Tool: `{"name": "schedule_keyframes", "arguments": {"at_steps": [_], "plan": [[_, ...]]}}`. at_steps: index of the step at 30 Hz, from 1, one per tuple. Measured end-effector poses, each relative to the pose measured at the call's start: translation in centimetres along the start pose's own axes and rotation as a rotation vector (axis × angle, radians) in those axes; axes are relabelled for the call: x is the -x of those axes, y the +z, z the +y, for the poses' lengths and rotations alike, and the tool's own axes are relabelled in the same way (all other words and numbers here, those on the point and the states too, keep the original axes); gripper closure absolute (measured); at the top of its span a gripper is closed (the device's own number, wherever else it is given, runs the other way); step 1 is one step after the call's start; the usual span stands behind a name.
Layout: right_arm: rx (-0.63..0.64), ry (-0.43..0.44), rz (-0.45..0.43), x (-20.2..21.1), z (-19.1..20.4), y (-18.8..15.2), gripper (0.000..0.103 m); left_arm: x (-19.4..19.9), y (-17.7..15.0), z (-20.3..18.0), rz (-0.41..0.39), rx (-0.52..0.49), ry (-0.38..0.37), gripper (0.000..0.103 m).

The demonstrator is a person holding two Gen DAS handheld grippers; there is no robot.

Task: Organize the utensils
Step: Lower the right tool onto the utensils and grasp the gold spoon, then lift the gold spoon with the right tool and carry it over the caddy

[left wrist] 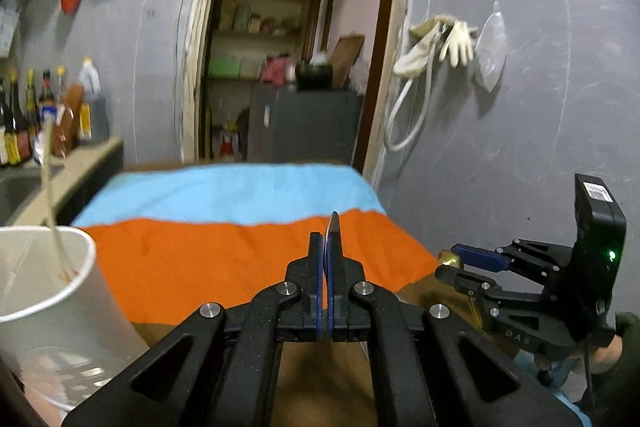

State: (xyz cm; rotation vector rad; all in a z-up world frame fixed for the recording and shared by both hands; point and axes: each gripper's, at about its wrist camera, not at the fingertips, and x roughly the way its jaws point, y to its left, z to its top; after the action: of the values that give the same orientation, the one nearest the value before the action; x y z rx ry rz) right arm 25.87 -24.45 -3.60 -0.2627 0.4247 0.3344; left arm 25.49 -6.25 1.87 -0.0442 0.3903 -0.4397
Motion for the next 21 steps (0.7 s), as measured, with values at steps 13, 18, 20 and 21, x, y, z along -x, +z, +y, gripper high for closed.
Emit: {"name": "schedule_keyframes", "arguments": {"at_steps": [13, 18, 20, 21], "plan": [[0.086, -0.069, -0.397, 5.3, 3.7, 3.2, 0.078, 5.5, 1.8, 1.3, -0.172, 0.035, 0.054, 0.103], [0.054, 0.008, -0.516, 6.4, 4.9, 7.1, 0.078, 8.5, 3.6, 2.6, -0.247, 0.035, 0.105, 0.103], [0.033, 0.048, -0.559, 6.5, 5.6, 8.8, 0.078, 10.0, 4.4, 3.3, -0.287, 0.017, 0.143, 0.103], [0.023, 0.067, -0.574, 6.5, 6.0, 9.5, 0.078, 10.7, 4.8, 3.8, -0.303, 0.012, 0.158, 0.103]]}}
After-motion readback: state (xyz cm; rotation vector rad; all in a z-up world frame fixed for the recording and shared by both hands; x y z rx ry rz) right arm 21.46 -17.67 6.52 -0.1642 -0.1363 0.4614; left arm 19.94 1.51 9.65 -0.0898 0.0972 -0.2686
